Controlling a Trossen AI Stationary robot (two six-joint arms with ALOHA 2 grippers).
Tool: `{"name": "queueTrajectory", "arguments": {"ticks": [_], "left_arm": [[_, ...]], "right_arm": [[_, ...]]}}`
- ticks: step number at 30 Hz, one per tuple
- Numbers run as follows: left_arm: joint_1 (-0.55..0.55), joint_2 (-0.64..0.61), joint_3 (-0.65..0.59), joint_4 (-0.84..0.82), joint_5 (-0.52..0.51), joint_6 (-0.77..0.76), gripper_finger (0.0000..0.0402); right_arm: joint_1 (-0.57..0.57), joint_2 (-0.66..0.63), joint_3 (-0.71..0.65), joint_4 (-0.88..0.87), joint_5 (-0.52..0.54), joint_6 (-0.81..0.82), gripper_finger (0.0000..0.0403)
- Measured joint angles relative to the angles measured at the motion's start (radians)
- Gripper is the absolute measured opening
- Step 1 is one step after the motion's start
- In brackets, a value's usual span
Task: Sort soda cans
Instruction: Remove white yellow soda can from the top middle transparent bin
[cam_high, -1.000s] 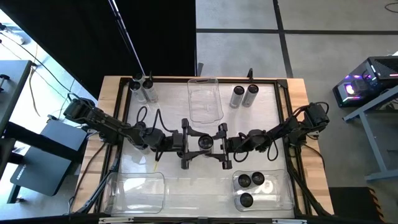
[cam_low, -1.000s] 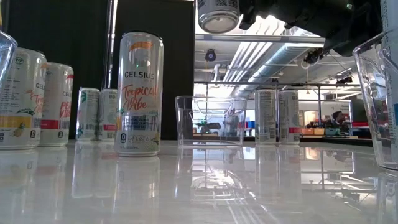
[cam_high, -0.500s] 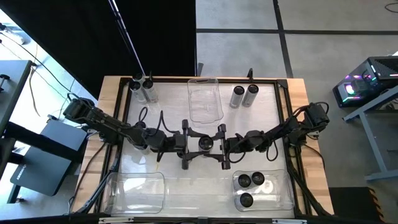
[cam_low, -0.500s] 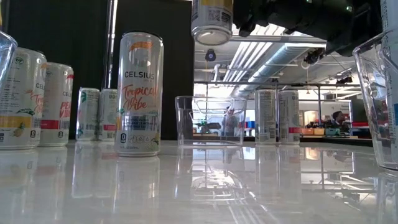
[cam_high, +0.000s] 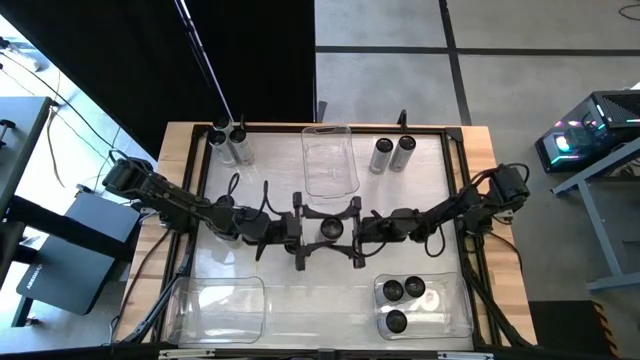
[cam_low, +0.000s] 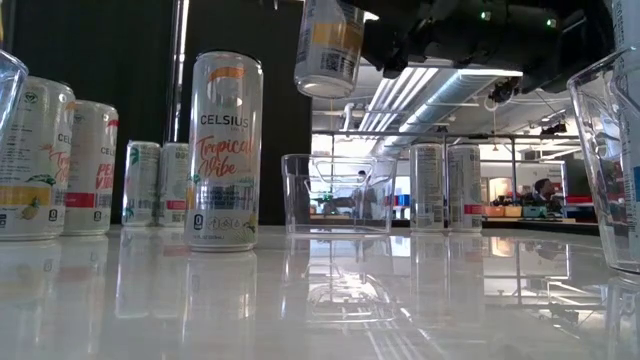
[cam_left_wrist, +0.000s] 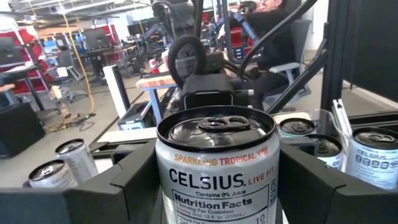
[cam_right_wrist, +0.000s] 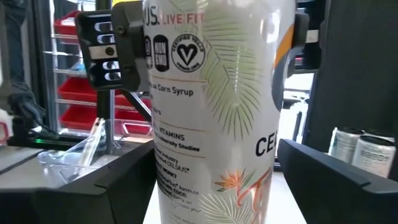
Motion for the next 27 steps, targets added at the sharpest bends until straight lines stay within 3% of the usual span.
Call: {"name": "queueTrajectory", "arguments": {"ticks": [27], "left_arm": [[0.0,0.0,-0.001,-0.043,-0.058,0.011,0.0248]], "right_arm": [[0.001,-0.048,0.004,-0.185,0.118,0.036,0.0318]]}}
